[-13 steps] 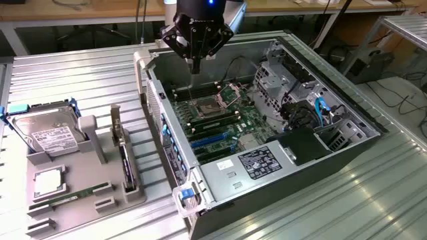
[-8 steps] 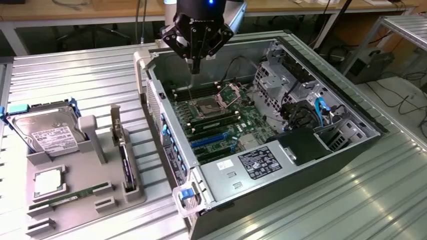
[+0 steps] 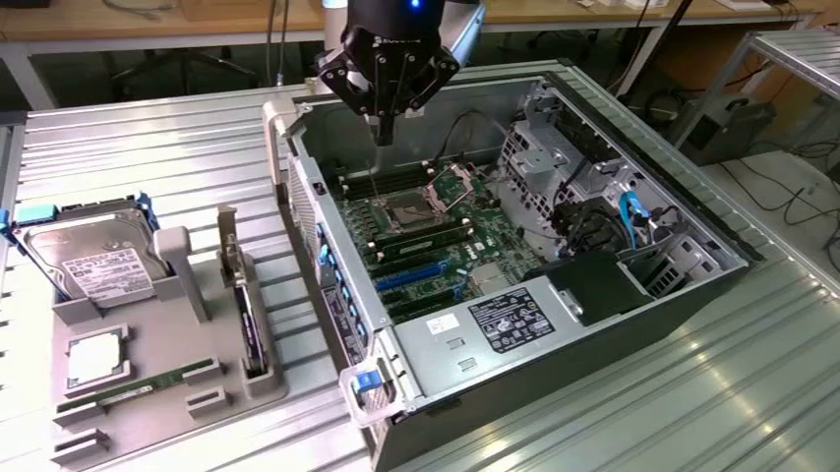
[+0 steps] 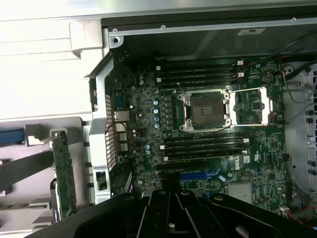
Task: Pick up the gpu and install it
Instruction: 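Reach for the gpu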
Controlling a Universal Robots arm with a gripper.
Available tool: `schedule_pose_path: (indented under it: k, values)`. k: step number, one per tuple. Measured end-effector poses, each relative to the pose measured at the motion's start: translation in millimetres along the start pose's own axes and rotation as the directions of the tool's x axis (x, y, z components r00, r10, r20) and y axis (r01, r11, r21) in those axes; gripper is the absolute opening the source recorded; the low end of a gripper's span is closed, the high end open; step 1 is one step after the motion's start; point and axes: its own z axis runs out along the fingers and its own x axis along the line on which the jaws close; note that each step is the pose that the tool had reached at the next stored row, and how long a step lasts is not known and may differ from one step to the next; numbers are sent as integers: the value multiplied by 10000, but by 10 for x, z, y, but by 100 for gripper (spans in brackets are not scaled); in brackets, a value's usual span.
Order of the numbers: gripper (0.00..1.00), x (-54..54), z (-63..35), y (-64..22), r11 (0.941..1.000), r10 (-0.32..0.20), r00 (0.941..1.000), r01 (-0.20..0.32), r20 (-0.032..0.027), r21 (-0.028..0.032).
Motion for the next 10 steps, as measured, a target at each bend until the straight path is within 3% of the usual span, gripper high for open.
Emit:
schedule_pose_path:
  k: [5,10]
  values:
    - [11,32,-4,-62,10000,0,10000,0,1,1]
    - [11,135,-12,-180,10000,-1,10000,1,11,0]
